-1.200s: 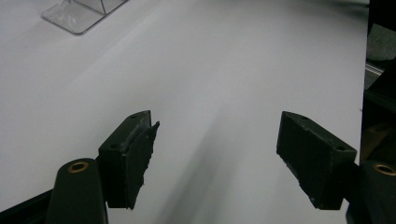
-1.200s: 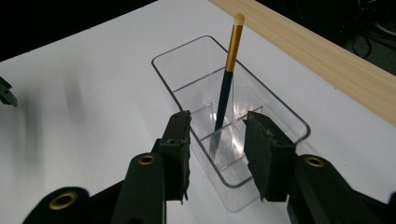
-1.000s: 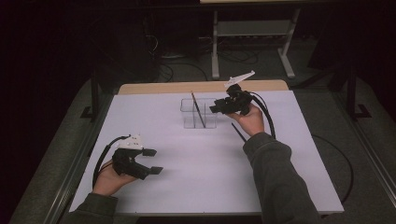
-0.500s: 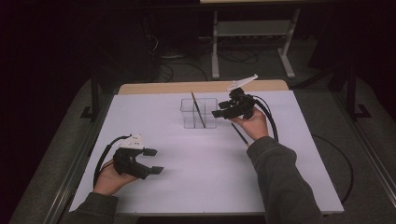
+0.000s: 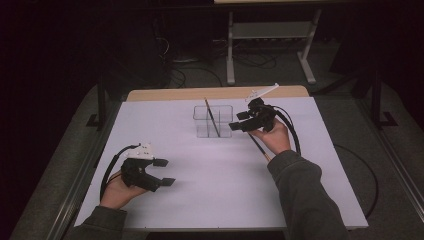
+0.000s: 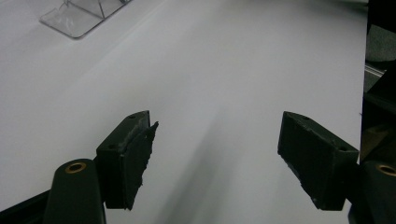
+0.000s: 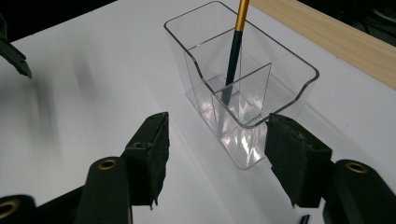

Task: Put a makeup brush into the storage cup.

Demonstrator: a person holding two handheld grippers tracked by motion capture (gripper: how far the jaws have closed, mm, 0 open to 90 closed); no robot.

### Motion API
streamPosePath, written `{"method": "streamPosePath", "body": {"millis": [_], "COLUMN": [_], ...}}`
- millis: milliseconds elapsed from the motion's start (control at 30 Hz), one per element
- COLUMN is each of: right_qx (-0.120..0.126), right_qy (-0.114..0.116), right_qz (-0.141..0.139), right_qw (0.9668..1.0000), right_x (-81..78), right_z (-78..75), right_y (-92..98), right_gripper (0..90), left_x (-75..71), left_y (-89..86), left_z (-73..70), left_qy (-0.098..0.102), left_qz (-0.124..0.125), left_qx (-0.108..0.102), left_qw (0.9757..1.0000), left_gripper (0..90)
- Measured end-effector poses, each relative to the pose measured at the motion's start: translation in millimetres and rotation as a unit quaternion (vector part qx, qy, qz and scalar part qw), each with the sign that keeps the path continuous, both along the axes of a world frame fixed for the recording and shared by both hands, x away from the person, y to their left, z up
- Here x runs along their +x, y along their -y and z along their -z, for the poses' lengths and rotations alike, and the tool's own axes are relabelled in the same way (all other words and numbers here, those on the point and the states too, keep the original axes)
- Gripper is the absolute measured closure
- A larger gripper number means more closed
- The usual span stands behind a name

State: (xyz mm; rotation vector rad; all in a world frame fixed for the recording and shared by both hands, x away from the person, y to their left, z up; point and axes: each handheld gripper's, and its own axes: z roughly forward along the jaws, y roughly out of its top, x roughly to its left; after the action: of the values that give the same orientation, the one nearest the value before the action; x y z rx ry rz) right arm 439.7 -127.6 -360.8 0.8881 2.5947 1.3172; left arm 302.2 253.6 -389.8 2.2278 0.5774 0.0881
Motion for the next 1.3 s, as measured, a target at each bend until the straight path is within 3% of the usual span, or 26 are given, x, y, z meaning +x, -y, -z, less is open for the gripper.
{"method": "streamPosePath", "body": {"millis": [1300], "right_qx": [-0.003], "right_qy": [-0.015], "right_qz": [0.011], "right_qw": [0.9998], "right_x": [-25.9], "right_z": [8.9], "right_y": [25.8], "right_gripper": [36.0], "left_x": [1.0], "left_y": [2.5], "left_z": [0.3], "left_qy": [0.0], "left_qz": [-0.001], "left_qx": [-0.002], "left_qw": [1.0], "left_gripper": [24.6]}}
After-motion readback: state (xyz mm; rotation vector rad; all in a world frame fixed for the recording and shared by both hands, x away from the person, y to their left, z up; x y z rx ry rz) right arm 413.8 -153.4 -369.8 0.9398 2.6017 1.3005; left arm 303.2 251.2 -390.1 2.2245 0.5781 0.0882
